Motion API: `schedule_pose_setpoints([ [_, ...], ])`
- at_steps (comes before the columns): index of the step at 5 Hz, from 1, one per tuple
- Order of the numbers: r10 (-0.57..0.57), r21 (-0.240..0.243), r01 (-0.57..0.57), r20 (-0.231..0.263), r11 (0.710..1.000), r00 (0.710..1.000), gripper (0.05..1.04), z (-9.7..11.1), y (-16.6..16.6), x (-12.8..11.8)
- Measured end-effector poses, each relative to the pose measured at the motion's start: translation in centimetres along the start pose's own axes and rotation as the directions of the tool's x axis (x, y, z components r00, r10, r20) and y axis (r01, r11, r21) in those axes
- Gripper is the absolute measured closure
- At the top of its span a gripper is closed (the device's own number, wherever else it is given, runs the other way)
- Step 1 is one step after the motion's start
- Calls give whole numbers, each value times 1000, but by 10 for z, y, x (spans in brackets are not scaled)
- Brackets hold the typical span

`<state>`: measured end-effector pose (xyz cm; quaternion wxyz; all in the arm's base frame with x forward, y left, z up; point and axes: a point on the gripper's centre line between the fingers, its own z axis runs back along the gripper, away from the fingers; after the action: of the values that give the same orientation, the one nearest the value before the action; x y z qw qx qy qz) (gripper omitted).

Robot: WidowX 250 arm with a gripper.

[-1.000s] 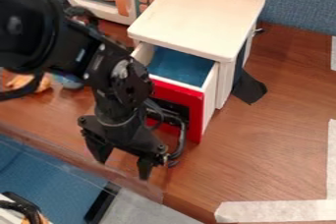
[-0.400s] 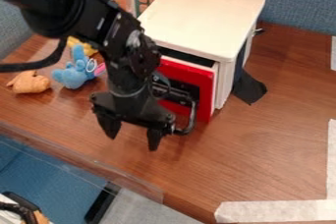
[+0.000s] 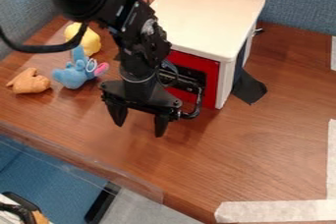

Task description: Fechou a gaveta

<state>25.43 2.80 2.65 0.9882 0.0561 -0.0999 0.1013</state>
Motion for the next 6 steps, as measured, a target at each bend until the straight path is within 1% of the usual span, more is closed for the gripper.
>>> schedule_pose_setpoints([
  [1, -5, 6, 5, -11, 1000, 1000, 83, -3, 0, 0],
  [2, 10, 0, -10, -13, 1000, 1000, 83, -2, 0, -2],
  [3, 3, -24, -2, 28, 1000, 1000, 83, 19, 2, -17],
  [4, 3, -58, 1, 68, 998, 998, 83, 42, 11, -31],
  [5, -10, -75, 17, 92, 997, 996, 83, 59, 20, -43],
  [6, -28, -79, 36, 103, 996, 994, 83, 74, 26, -55],
])
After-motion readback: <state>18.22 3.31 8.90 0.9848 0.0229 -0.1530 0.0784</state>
